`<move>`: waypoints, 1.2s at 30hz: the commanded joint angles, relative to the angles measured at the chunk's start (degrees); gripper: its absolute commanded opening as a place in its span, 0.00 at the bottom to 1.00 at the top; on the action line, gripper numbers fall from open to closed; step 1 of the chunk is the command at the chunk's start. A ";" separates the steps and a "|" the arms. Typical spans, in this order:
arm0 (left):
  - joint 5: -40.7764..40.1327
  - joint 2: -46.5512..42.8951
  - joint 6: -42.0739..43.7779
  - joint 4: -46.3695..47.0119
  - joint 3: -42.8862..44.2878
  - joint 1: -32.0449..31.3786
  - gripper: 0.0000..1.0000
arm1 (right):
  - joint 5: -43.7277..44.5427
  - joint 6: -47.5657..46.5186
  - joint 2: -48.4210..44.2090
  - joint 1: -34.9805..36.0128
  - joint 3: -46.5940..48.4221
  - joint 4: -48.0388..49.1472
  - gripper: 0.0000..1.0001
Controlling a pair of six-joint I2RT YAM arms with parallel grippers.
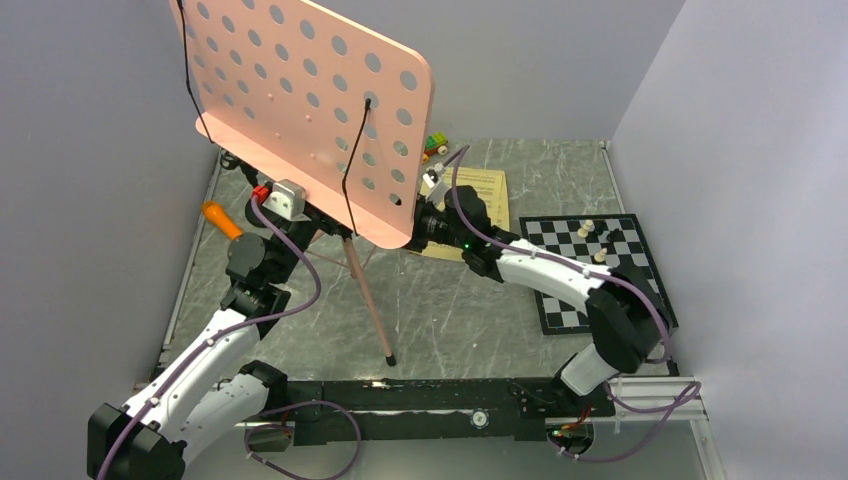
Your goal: Pack up the instrument practice props
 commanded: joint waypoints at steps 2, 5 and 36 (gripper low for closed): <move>0.98 0.28 0.61 -4.96 -1.88 -0.65 0.00 | -12.70 24.08 3.55 -0.51 1.31 9.12 0.81; 0.81 0.10 0.75 -4.62 -2.10 -0.64 0.00 | -11.27 25.46 3.73 -0.51 2.38 9.17 0.79; 0.02 -0.19 0.84 -4.62 -2.67 -1.00 0.00 | -8.48 17.85 9.13 0.54 13.09 0.99 0.00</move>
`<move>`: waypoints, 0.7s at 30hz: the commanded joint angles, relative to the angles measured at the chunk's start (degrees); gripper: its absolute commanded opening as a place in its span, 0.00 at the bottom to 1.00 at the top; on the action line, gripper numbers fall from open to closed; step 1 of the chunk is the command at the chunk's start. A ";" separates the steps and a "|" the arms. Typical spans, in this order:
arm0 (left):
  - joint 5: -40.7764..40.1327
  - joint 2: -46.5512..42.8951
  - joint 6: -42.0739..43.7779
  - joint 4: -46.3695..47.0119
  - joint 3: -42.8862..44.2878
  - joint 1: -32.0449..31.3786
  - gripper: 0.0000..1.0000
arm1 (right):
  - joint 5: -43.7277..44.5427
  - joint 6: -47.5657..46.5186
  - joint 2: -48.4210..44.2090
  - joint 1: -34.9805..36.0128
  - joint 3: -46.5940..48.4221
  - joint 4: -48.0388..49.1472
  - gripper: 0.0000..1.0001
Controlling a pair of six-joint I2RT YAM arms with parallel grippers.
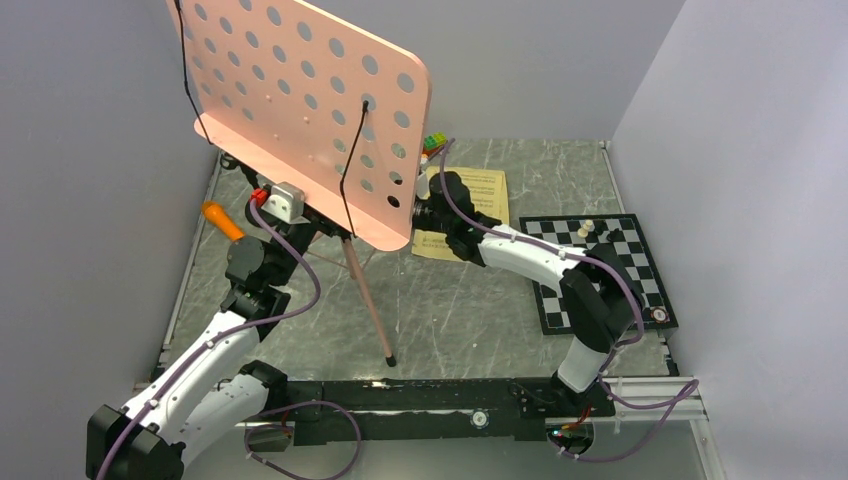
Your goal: Pack up the instrument practice props
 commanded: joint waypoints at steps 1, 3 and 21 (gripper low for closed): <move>0.79 0.66 0.65 -5.59 -1.72 -0.58 0.00 | 0.76 -6.71 -1.27 1.19 5.15 -3.51 0.00; 0.65 0.79 0.73 -5.84 -1.60 -0.65 0.00 | 1.43 -10.99 -1.44 2.11 6.46 -5.21 0.00; -0.14 1.08 1.23 -6.54 -1.32 -0.63 0.00 | -1.06 -23.28 -2.62 1.68 7.57 -11.56 0.57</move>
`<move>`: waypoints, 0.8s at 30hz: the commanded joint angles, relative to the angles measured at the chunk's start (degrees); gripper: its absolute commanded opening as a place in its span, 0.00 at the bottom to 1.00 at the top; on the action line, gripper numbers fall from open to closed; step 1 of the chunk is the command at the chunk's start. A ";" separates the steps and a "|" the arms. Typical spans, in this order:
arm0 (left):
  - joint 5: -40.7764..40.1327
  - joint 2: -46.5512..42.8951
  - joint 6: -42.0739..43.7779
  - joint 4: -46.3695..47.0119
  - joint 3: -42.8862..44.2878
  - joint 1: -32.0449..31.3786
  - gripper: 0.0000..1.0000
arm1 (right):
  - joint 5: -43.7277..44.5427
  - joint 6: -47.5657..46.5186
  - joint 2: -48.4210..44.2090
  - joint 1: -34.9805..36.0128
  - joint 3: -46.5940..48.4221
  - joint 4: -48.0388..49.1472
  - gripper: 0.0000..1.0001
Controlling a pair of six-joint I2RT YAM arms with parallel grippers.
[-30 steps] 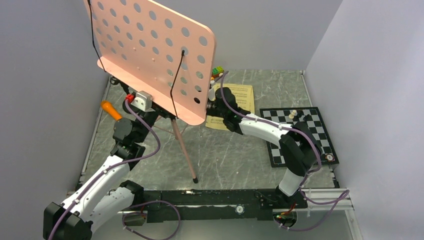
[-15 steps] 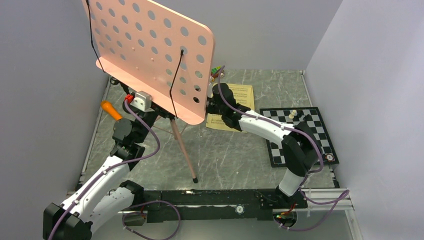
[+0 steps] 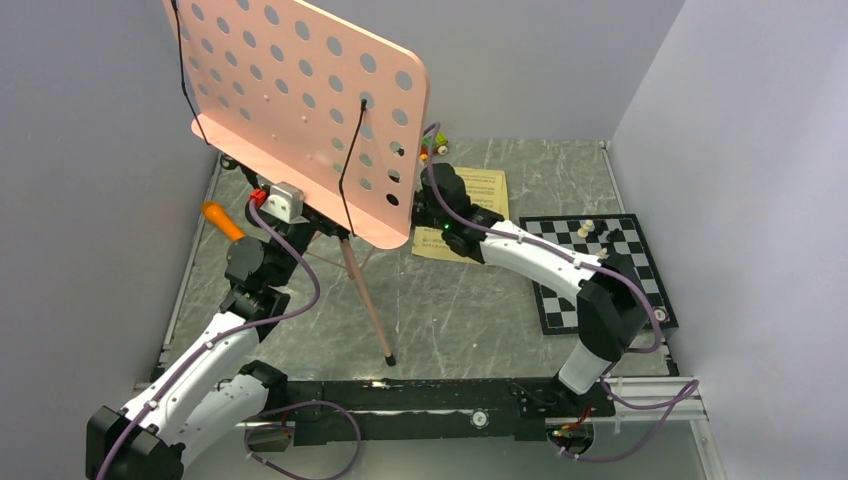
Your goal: Pack up the instrument practice props
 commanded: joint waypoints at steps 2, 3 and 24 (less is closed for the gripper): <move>1.08 0.89 1.00 -6.06 -1.37 -0.63 0.00 | -10.37 11.41 0.21 -2.37 -0.99 3.11 0.65; 1.00 0.81 1.08 -6.04 -1.38 -0.63 0.00 | -10.98 13.17 0.01 -2.46 -1.53 3.68 0.67; 0.88 0.71 0.92 -5.96 -1.39 -0.86 0.00 | -12.37 32.79 3.91 -3.00 -3.61 15.70 0.46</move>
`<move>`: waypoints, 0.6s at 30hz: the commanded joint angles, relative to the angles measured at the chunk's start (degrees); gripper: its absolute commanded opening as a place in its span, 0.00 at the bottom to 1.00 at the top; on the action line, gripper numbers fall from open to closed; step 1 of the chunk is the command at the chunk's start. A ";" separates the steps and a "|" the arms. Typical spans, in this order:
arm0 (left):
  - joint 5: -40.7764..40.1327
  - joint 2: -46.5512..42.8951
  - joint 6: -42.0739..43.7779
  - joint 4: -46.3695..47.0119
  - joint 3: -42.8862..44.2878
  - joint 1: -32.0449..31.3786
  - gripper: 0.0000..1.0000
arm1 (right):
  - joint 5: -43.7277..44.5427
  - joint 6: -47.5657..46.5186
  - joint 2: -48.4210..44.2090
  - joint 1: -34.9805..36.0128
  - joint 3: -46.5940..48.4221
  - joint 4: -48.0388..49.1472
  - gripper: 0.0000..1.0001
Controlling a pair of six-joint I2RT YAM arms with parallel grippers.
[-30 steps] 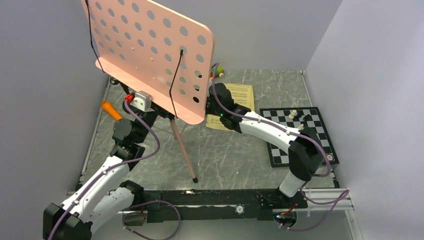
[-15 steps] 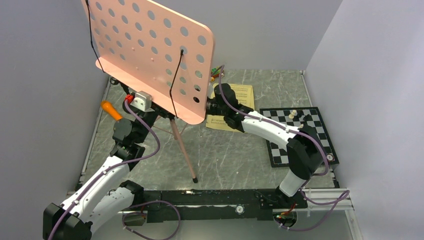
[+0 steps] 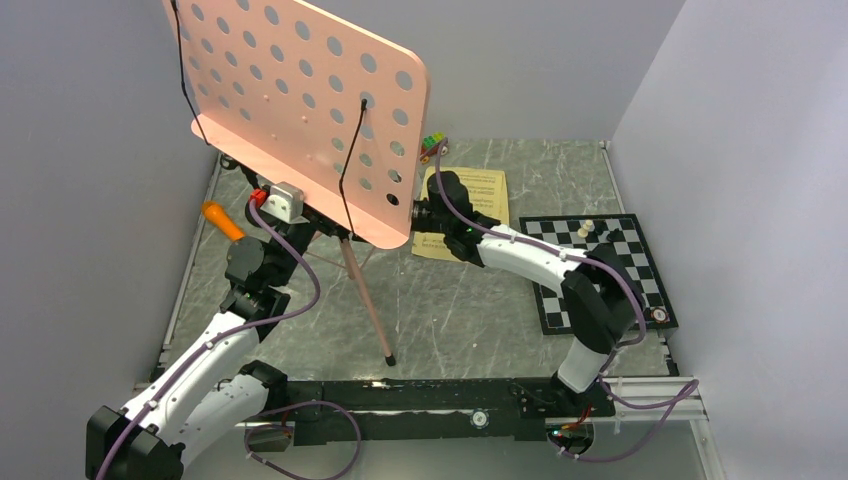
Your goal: Pack up the instrument practice props
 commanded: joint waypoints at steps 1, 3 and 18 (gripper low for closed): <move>0.96 0.68 0.78 -5.96 -1.41 -0.79 0.00 | 0.96 4.05 1.82 -0.24 2.56 3.87 0.44; 0.88 0.59 0.90 -5.98 -1.41 -0.84 0.00 | 1.65 4.32 2.21 -0.40 2.74 3.38 0.41; 1.03 1.16 0.87 -5.89 -1.40 -0.91 0.00 | 8.12 -7.36 0.58 -1.08 4.70 -2.76 0.00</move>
